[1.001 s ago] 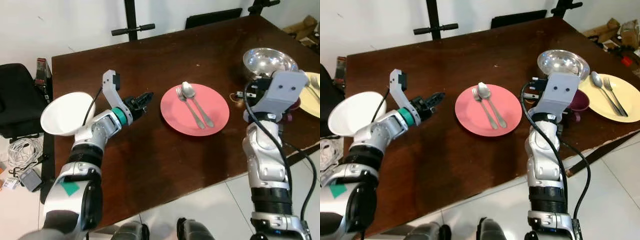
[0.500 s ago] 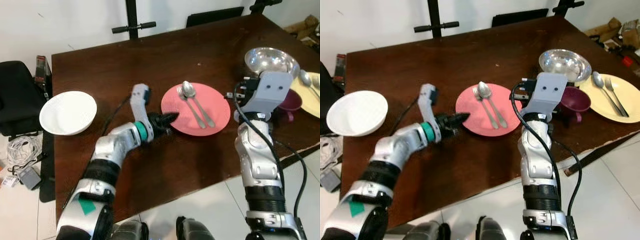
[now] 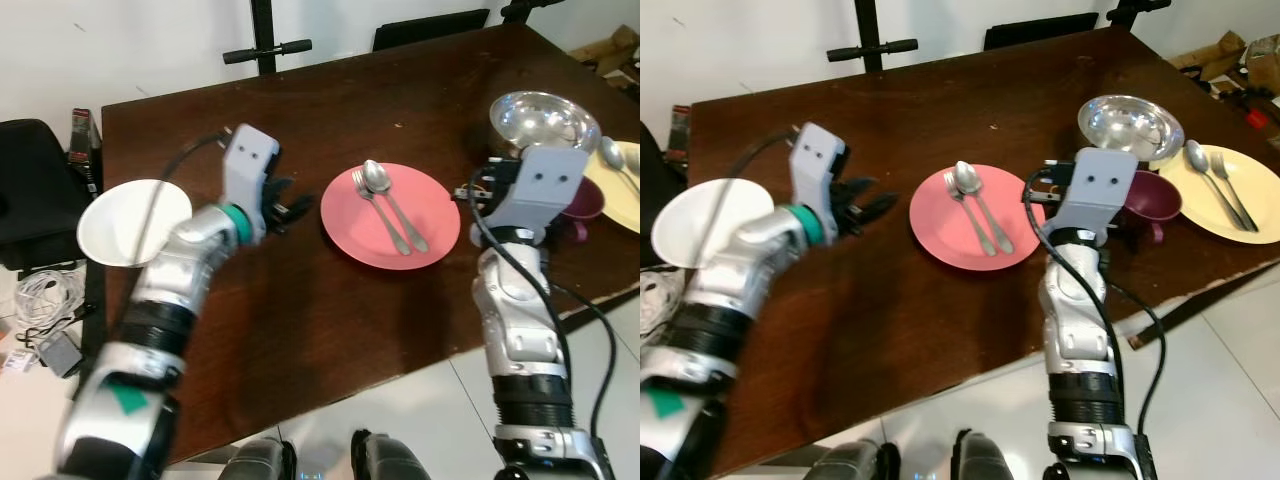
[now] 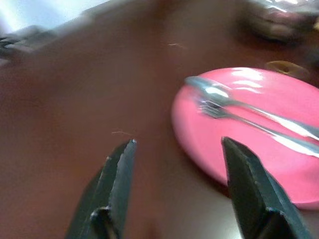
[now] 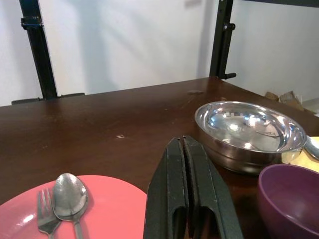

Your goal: Setting the table

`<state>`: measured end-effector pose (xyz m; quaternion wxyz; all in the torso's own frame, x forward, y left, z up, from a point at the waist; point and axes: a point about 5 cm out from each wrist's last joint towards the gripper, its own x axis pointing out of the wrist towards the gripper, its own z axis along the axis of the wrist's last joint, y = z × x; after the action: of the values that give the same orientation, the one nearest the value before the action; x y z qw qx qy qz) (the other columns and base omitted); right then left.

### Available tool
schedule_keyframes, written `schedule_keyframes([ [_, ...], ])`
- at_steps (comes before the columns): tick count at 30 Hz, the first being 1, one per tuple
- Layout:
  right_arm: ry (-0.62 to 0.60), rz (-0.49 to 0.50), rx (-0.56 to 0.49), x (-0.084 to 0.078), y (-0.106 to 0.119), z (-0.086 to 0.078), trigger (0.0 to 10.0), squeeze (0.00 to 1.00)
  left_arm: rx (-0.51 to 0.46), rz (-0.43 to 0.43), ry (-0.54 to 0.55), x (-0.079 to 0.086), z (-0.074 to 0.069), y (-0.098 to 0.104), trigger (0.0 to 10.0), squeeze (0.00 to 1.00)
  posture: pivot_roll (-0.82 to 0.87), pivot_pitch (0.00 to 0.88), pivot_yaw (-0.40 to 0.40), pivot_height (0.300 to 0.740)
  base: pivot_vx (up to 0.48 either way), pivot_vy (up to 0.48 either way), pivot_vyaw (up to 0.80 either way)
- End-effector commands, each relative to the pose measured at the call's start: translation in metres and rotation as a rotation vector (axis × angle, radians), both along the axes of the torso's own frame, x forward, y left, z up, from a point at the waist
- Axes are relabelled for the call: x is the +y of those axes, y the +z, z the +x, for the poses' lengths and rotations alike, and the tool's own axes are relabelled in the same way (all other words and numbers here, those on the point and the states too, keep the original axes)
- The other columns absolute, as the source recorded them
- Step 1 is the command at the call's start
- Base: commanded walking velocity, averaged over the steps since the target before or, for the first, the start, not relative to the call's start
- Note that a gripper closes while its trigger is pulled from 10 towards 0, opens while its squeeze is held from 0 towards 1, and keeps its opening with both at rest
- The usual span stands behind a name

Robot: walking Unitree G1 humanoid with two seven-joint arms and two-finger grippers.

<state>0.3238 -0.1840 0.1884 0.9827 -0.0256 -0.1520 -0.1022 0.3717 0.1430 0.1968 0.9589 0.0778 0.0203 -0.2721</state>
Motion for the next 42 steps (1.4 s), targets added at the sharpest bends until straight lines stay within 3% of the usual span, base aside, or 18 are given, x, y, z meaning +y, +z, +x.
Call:
schedule_keyframes([
  [1, 0.015, -0.006, -0.004, 0.003, 0.0, -0.001, 10.0, 0.0, -0.001, 0.014, 0.053, 0.014, 0.002, 0.001, 10.0, 0.75, 0.12, 0.079, 0.087, 0.74, 0.0, 0.0, 0.0],
  [2, 0.031, -0.004, -0.003, 0.007, 0.0, 0.0, 10.0, 0.0, 0.003, 0.026, 0.157, 0.04, 0.005, 0.005, 10.0, 0.0, 0.13, 0.085, 0.083, 0.74, 0.0, 0.0, 0.0],
  [3, 0.04, -0.001, -0.004, 0.01, 0.0, 0.0, 10.0, 0.0, 0.018, 0.004, 0.297, 0.069, 0.007, 0.006, 10.0, 0.0, 0.13, 0.085, 0.084, 0.74, 0.0, 0.0, 0.0],
  [5, 0.04, -0.001, -0.004, 0.01, 0.0, 0.0, 10.0, 0.0, 0.018, 0.004, 0.297, 0.069, 0.007, 0.006, 10.0, 0.0, 0.13, 0.085, 0.084, 0.74, 0.0, 0.0, 0.0],
  [7, 0.045, 0.002, -0.005, 0.011, 0.001, 0.001, 10.0, 0.0, 0.048, -0.054, 0.547, 0.111, 0.007, 0.006, 10.0, 0.0, 0.14, 0.093, 0.08, 0.74, 0.0, 0.0, 0.0],
  [8, 0.045, 0.002, -0.005, 0.011, 0.001, 0.001, 10.0, 0.0, 0.048, -0.054, 0.547, 0.111, 0.007, 0.006, 10.0, 0.0, 0.14, 0.093, 0.08, 0.74, 0.0, 0.0, 0.0],
  [9, 0.046, 0.003, -0.005, 0.011, 0.001, 0.0, 10.0, 0.0, 0.056, -0.07, 0.637, 0.124, 0.006, 0.005, 10.0, 0.0, 0.14, 0.093, 0.08, 0.74, 0.0, 0.0, 0.0],
  [10, 0.046, 0.003, -0.005, 0.011, 0.001, 0.0, 10.0, 0.0, 0.056, -0.07, 0.637, 0.124, 0.006, 0.005, 10.0, 0.0, 0.14, 0.093, 0.08, 0.74, 0.0, 0.0, 0.0],
  [11, 0.046, 0.003, -0.004, 0.011, 0.0, 0.0, 10.0, 0.0, 0.046, -0.062, 0.735, 0.137, 0.004, 0.005, 10.0, 0.0, 0.14, 0.094, 0.08, 0.74, 0.0, 0.0, 0.0],
  [12, 0.046, 0.003, -0.004, 0.011, 0.0, 0.0, 10.0, 0.0, 0.046, -0.062, 0.735, 0.137, 0.004, 0.005, 10.0, 0.0, 0.14, 0.094, 0.08, 0.74, 0.0, 0.0, 0.0],
  [14, 0.046, 0.003, -0.002, 0.01, 0.0, -0.001, 10.0, 0.0, 0.021, -0.06, 0.85, 0.151, 0.002, 0.007, 10.0, 0.0, 0.13, 0.095, 0.079, 0.74, 0.0, 0.0, 0.0],
  [19, 0.044, 0.004, -0.001, 0.01, -0.001, -0.001, 10.0, 0.0, 0.005, -0.05, 0.887, 0.156, 0.001, 0.009, 10.0, 0.0, 0.13, 0.095, 0.079, 0.74, 0.0, 0.0, 0.0],
  [25, 0.039, 0.005, 0.004, 0.008, -0.002, -0.002, 10.0, 0.0, 0.021, -0.085, 1.082, 0.156, -0.006, 0.001, 10.0, 0.0, 0.14, 0.099, 0.082, 0.74, 0.0, 0.0, 0.0],
  [34, 0.047, 0.003, 0.007, 0.01, -0.003, -0.001, 10.0, 0.0, 0.204, -0.168, 1.053, 0.148, -0.009, -0.018, 10.0, 0.0, 0.14, 0.096, 0.082, 0.74, 0.0, 0.0, 0.0],
  [36, 0.047, 0.001, 0.007, 0.009, -0.003, -0.001, 10.0, 0.0, 0.232, -0.155, 1.04, 0.15, -0.012, -0.021, 10.0, 0.0, 0.15, 0.097, 0.084, 0.74, 0.0, 0.0, 0.0],
  [39, 0.042, -0.001, 0.009, 0.005, -0.004, -0.002, 10.0, 0.0, 0.222, -0.028, 1.045, 0.172, -0.036, -0.018, 10.0, 0.0, 0.17, 0.101, 0.086, 0.74, 0.0, 0.0, 0.0],
  [42, 0.041, -0.001, 0.013, 0.005, -0.005, -0.002, 10.0, 0.0, 0.209, 0.007, 1.064, 0.178, -0.042, -0.016, 10.0, 0.0, 0.18, 0.101, 0.082, 0.74, 0.0, 0.0, 0.0],
])
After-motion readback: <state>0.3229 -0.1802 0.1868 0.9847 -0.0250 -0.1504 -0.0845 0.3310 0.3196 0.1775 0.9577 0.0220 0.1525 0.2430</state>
